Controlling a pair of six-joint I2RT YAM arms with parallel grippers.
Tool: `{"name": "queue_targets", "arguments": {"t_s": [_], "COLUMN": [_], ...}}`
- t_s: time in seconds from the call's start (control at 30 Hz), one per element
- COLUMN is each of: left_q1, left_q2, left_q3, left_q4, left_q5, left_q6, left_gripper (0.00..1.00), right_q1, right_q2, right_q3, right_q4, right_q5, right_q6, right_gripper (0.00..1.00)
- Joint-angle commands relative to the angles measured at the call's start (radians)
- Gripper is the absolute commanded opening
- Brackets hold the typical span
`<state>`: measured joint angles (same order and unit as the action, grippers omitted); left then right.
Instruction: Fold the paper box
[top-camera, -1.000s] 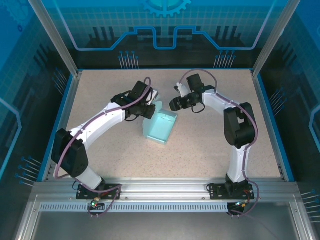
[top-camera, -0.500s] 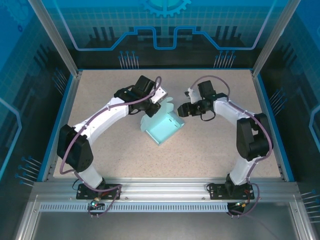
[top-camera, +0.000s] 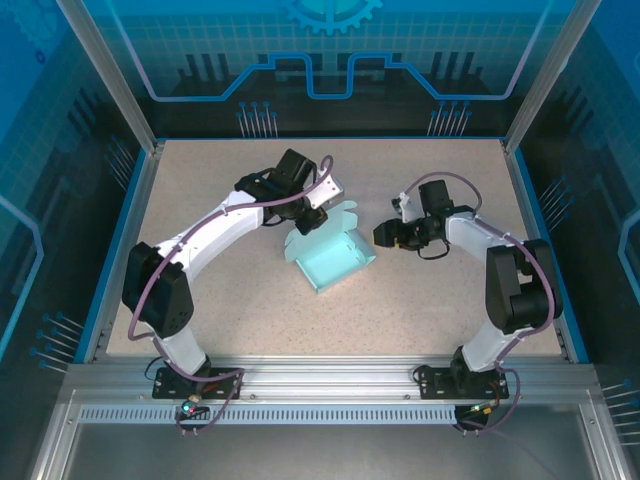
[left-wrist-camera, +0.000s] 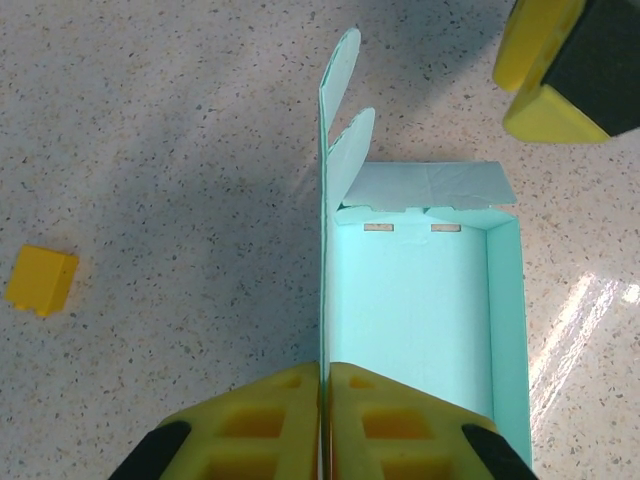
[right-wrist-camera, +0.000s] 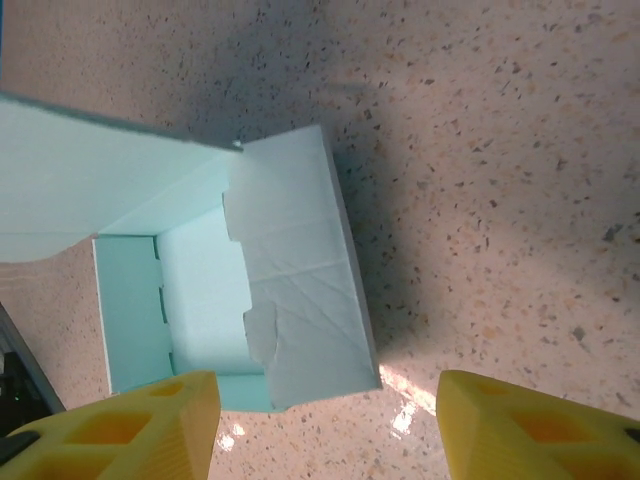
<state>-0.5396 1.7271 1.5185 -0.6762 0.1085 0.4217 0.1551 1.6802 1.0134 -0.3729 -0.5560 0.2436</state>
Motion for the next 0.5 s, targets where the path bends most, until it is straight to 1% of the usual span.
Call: {"name": "queue_targets", "arguments": {"t_s": [0.0,0.2,0.47], "left_q1": [-0.007,-0.007,-0.007], "left_q2": [0.014,0.015,0.012], "left_q3": [0.043,0.046,0.046], "left_q4": [-0.014,-0.011,-0.006], "left_q5": [0.042,0.047,0.046], "left_q6": [0.028,0.025,0.023], "left_gripper": [0.12,0.12,0.12], "right_q1": [-0.024,-0.022,0.000], "right_q2": [0.050,0.123,0.165], "right_q3": [0.006,0.007,0.001], "right_q4": [0.041,0.097,0.137], "right_q5": [-0.050,-0.102,-0.134], "right_q6": [0.021,0.049,0.068], "right_gripper": [0.59,0.54,0.52]}}
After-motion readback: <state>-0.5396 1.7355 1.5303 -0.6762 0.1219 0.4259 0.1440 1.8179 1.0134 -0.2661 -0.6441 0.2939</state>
